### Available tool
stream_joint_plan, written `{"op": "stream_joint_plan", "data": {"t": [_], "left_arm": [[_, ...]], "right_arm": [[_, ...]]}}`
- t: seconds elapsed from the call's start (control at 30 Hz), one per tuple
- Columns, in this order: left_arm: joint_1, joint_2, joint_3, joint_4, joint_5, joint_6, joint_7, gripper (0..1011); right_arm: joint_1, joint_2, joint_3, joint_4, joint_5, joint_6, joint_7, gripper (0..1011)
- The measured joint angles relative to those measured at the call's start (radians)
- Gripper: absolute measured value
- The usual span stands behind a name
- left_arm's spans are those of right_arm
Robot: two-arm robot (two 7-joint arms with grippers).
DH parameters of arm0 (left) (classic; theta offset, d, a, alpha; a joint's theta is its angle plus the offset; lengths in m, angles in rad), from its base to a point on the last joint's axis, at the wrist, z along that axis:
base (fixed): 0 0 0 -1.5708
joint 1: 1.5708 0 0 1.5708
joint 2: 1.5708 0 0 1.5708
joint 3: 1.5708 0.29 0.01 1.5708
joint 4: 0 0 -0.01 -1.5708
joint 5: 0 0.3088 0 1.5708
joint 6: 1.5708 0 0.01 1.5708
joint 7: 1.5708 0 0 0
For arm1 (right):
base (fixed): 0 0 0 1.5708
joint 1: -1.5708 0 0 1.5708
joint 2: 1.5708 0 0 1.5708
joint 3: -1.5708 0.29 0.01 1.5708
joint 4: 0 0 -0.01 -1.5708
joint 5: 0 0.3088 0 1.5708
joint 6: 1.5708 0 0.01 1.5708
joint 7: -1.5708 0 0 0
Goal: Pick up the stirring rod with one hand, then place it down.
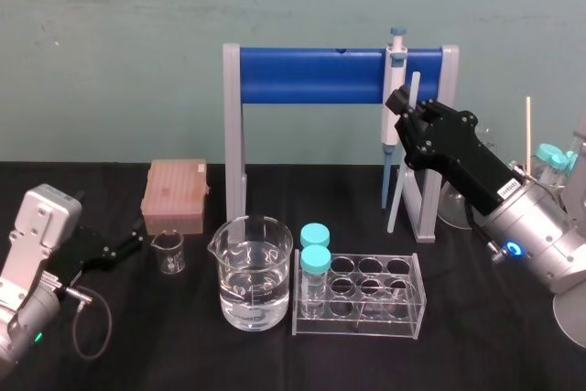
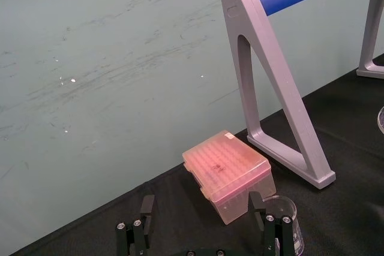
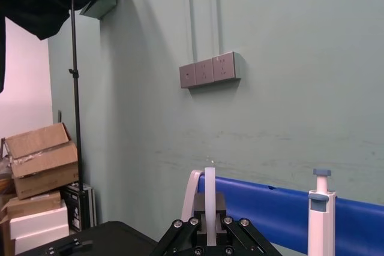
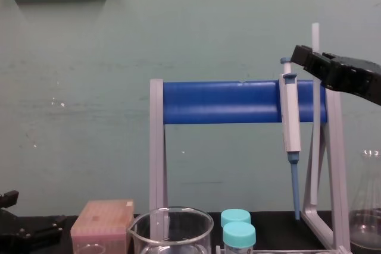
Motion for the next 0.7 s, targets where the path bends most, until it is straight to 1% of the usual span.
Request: {"op": "stream_joint_plan", "data": {"t": [0.53, 0.7], "left_arm": [[0.000, 0.000, 0.000, 0.000, 0.000, 0.000, 0.000, 1000], [0.000, 0.000, 0.000, 0.000, 0.000, 0.000, 0.000, 1000]], "right_arm": [[0.020, -0.004, -0.010, 0.029, -0.003, 0.001, 0.009, 67], [0.023, 0.000, -0.017, 0.035, 0.001, 0.006, 0.026, 67]]}}
